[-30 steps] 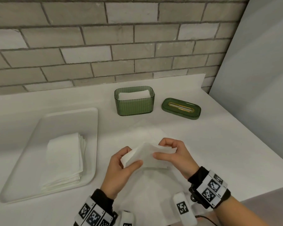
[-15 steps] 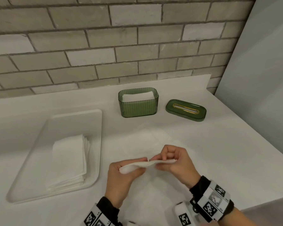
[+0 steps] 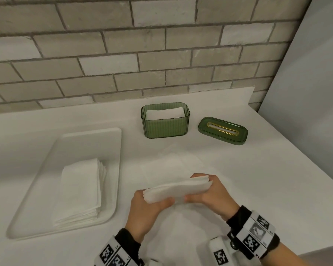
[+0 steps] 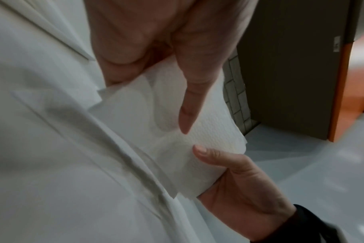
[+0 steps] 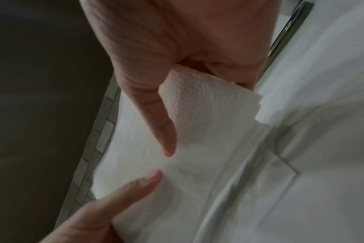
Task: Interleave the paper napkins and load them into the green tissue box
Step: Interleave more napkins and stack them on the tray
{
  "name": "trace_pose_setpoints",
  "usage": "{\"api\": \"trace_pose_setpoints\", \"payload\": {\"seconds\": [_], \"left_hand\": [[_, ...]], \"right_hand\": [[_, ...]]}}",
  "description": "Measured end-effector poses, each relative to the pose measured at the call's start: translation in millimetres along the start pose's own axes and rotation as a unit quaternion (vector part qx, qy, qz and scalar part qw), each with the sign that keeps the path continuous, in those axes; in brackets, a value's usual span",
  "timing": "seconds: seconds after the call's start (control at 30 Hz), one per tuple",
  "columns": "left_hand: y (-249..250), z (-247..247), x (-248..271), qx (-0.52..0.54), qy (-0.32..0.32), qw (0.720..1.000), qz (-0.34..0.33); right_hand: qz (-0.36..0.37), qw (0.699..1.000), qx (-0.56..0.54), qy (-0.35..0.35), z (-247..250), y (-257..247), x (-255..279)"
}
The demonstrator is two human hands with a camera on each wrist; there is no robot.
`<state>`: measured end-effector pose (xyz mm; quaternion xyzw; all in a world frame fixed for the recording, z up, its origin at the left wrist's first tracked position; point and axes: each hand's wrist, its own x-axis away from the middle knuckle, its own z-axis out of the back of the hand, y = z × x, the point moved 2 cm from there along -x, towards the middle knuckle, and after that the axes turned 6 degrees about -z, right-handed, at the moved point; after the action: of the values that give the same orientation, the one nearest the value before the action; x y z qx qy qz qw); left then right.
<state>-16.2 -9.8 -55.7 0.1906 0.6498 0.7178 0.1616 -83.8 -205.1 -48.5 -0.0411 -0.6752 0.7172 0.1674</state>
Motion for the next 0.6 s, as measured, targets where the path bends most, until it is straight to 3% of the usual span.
{"api": "trace_pose_setpoints", "payload": {"seconds": [0.13, 0.23, 0.33, 0.47, 0.6], "left_hand": [[-25.4, -0.2, -8.1, -0.047, -0.024, 0.997, 0.065], [-23.7, 9.7, -25.6, -0.078, -0.046, 0.994, 0.063], [14.6, 20.4, -56.6, -0.1, -0.046, 0.994, 0.001], [86.5, 24.4, -142.3, -0.154, -0.047, 0.982, -0.103], [124.1, 29.5, -236.4, -0.205, 0.058, 0.967, -0.137]], "right_hand": [[-0.091, 0.986, 0.089, -0.106, -2.8, 5.3, 4.3], [-0.096, 0.971, 0.153, -0.156, 5.2, -9.2, -8.0], [-0.039, 0.98, 0.146, -0.127, 19.9, -50.4, -41.9], [0.008, 0.994, 0.106, -0.004, 47.0, -104.8, -130.7], [0.028, 0.989, 0.123, 0.078, 58.4, -142.0, -210.0]]}}
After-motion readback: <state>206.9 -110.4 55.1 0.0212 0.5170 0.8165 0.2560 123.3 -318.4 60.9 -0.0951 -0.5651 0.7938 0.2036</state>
